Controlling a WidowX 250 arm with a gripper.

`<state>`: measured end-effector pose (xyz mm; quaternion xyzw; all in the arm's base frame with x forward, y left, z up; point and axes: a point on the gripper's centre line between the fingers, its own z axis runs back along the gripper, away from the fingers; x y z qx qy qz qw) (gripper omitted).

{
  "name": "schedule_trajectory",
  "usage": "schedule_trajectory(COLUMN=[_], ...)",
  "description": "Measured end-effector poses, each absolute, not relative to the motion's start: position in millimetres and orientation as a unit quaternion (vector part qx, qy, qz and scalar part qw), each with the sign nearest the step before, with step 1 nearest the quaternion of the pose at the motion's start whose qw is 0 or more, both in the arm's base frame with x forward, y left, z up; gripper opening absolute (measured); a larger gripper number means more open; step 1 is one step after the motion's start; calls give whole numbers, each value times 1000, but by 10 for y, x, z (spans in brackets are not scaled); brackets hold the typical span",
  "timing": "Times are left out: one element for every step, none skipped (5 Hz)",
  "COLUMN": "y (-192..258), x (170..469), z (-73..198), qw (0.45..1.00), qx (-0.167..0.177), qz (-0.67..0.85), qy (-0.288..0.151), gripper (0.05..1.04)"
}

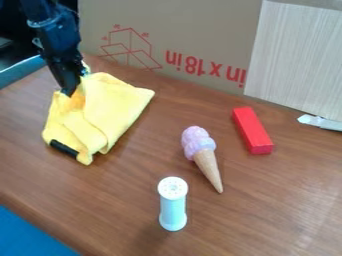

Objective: Unfold the cloth from left to right

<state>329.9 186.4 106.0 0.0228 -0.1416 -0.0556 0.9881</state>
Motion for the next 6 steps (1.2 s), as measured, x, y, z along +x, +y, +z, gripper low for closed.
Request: schedule_trajectory(y=[1857,1791,1645,1420,1133,806], x=[3246,3174,3014,2836,2696,2591], z=[1101,1152,1192,1217,1251,1242], qw=[987,984,980,974,968,963], qx=[24,21,17,17,7,5], qz=[-55,-72,-107,-153,-198,-239], qy=[-151,-159,-166,-164,-152,-121], gripper=[59,59,59,59,59,59])
